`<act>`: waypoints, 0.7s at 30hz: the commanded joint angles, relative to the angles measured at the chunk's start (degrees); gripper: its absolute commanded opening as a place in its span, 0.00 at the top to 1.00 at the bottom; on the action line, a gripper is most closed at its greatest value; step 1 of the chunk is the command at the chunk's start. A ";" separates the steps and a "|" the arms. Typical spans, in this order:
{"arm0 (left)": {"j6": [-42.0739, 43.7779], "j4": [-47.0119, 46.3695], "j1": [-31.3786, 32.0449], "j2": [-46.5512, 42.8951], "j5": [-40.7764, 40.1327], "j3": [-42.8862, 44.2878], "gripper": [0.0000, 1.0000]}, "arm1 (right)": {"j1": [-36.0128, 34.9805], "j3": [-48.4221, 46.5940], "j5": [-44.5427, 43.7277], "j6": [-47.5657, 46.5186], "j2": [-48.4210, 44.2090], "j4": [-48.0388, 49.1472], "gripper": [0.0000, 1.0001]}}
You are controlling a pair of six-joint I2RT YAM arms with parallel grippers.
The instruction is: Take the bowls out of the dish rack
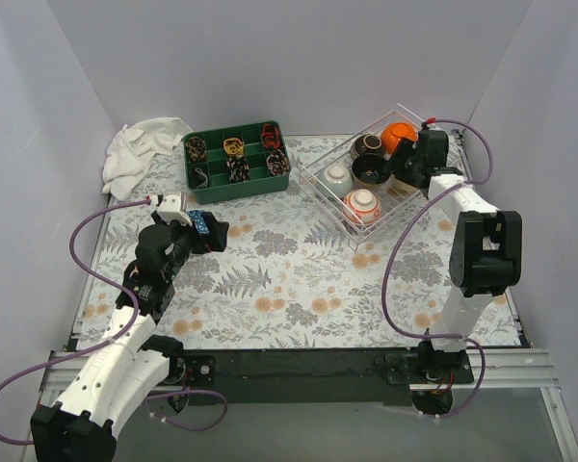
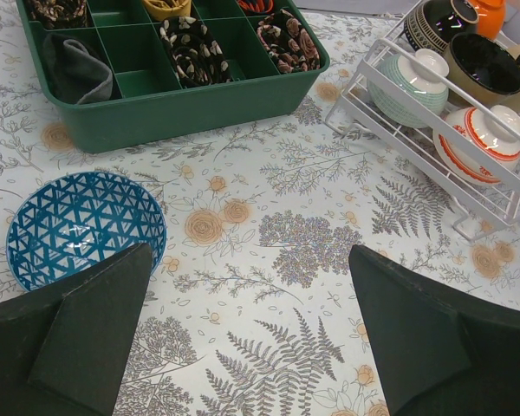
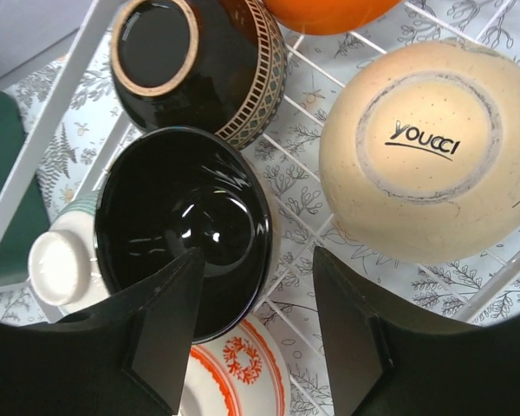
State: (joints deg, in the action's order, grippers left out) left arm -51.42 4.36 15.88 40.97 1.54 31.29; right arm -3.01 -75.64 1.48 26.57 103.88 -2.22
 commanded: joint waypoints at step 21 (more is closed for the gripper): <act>0.18 0.30 0.12 -0.28 0.66 0.44 0.02 | -0.16 -7.86 0.19 0.33 5.64 -2.35 0.92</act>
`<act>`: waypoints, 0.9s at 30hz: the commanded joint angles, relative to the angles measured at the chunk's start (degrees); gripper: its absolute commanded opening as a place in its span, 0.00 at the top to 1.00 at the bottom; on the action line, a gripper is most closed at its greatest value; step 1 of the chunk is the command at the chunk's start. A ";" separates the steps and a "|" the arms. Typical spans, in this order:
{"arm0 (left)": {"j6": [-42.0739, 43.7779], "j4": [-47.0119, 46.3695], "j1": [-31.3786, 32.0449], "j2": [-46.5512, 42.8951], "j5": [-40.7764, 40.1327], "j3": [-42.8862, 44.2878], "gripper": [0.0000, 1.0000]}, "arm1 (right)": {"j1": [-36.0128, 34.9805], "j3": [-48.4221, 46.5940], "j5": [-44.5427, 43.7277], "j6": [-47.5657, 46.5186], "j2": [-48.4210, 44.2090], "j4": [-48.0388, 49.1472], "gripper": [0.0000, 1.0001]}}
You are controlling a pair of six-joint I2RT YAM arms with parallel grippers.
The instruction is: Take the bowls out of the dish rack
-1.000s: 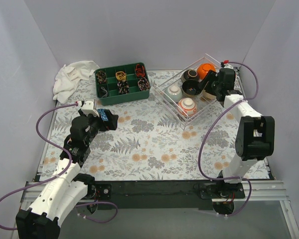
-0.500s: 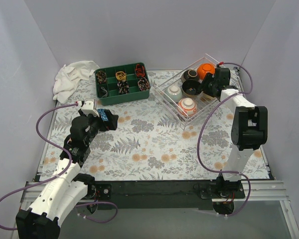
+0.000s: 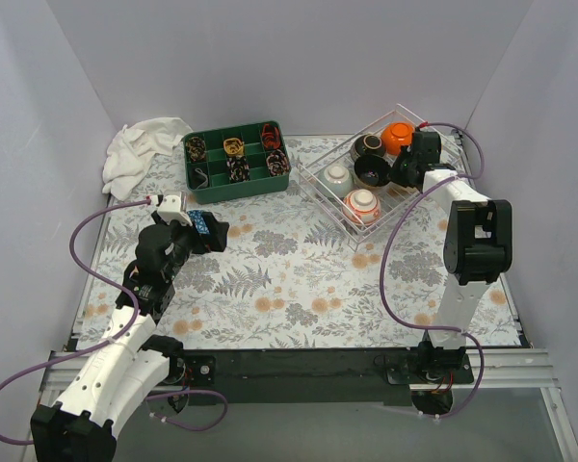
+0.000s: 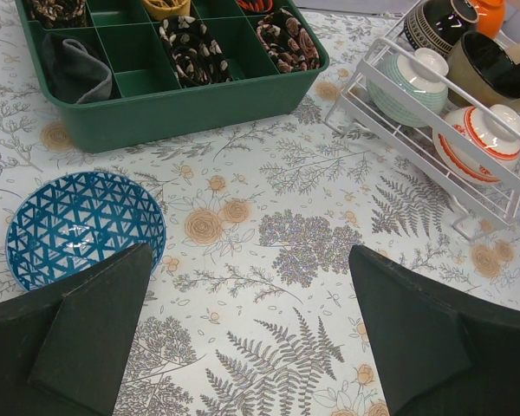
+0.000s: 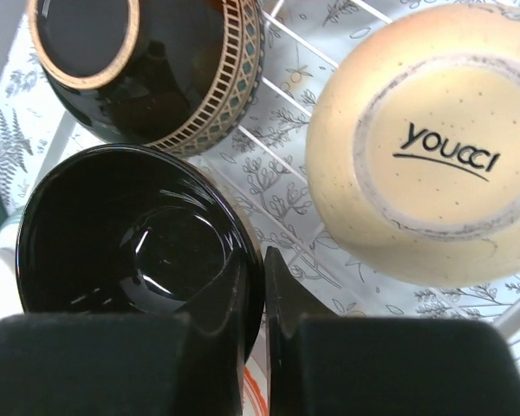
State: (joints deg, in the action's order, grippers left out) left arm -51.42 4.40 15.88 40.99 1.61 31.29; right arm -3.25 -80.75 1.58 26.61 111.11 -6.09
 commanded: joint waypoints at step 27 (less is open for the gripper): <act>-1.05 0.25 0.12 0.67 6.39 1.06 0.02 | -9.84 12.88 -2.99 -11.58 -33.75 5.56 0.99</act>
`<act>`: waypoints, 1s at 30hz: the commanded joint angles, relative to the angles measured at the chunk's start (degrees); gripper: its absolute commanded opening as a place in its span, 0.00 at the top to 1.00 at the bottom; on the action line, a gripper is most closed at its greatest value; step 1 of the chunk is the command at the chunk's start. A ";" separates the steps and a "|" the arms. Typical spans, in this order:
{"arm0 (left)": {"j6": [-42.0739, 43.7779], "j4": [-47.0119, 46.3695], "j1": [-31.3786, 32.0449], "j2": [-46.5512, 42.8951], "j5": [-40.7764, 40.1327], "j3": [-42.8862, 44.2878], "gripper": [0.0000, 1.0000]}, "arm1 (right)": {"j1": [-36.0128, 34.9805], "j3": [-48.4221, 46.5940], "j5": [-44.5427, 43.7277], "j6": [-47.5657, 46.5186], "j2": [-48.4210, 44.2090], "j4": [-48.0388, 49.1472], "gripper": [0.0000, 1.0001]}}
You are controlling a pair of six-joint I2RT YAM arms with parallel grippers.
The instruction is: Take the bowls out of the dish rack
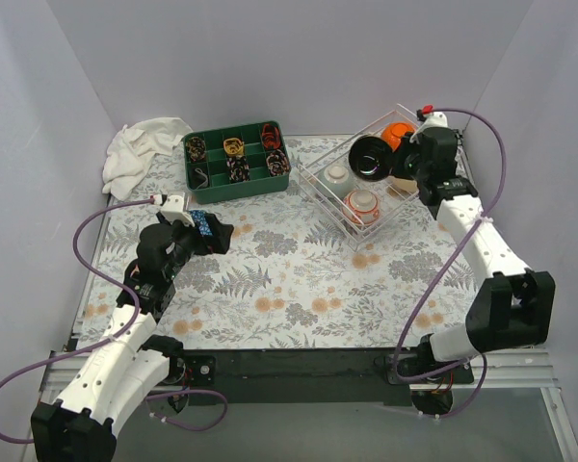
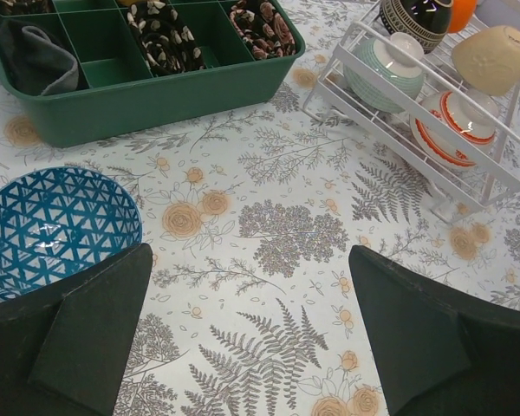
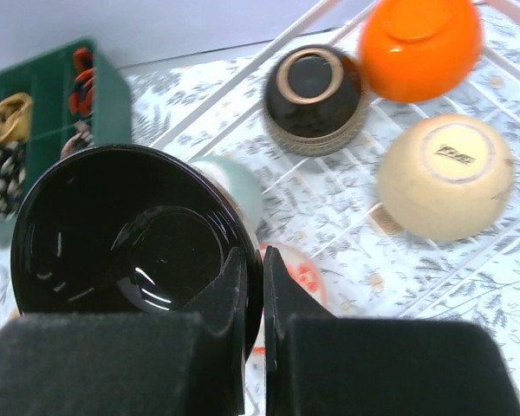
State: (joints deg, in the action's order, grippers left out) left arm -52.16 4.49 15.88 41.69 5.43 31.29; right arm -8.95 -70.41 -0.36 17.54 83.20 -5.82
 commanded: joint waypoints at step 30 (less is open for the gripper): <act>-12.97 10.97 17.93 17.71 3.55 14.57 0.03 | -37.37 27.17 -11.50 -6.64 -13.50 20.06 0.99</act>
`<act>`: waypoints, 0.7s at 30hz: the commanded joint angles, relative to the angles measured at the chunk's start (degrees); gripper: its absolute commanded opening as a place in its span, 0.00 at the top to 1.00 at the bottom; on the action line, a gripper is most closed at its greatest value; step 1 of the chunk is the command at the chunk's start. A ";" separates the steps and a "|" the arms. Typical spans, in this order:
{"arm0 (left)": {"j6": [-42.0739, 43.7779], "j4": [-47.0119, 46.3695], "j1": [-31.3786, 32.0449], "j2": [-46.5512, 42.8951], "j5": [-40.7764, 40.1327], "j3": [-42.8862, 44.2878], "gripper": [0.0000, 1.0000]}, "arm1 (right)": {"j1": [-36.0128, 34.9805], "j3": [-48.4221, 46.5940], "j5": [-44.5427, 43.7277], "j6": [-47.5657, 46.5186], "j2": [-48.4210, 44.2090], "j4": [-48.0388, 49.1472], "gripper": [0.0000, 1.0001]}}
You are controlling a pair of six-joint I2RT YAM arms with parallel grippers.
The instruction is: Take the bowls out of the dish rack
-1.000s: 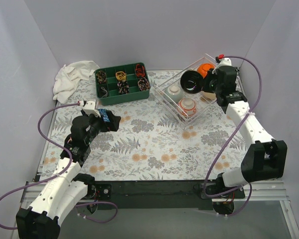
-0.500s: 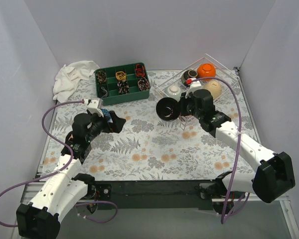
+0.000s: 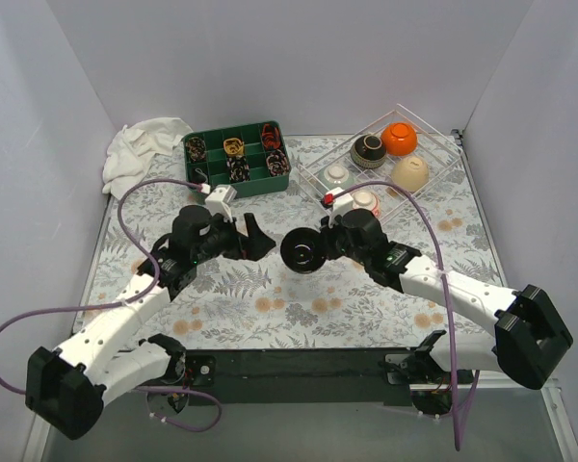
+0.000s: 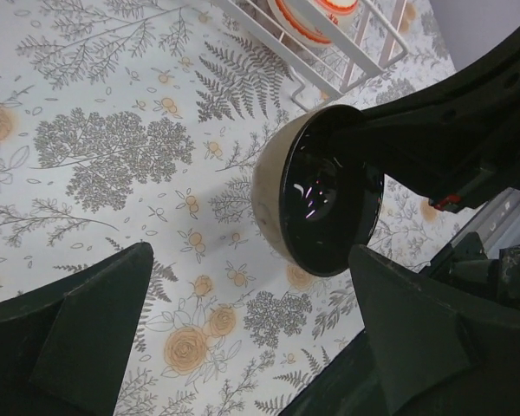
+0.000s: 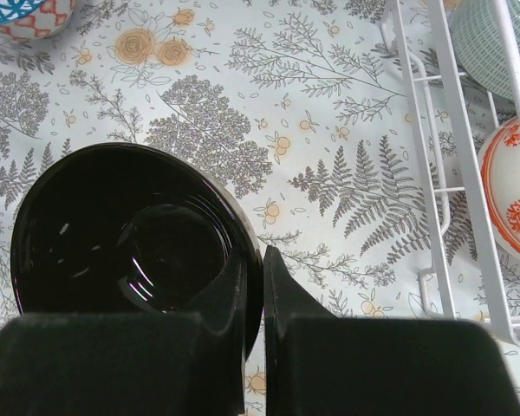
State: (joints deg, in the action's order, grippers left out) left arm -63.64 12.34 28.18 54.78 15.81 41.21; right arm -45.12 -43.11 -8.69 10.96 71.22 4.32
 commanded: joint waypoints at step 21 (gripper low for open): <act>-2.10 13.15 23.41 27.30 -34.71 17.50 0.93 | -4.45 1.54 -6.96 -0.85 0.14 10.62 0.99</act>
State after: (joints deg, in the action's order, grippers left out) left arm -67.13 23.59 51.09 82.39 -15.42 56.05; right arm -49.21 -41.30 -14.50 10.02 71.75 7.31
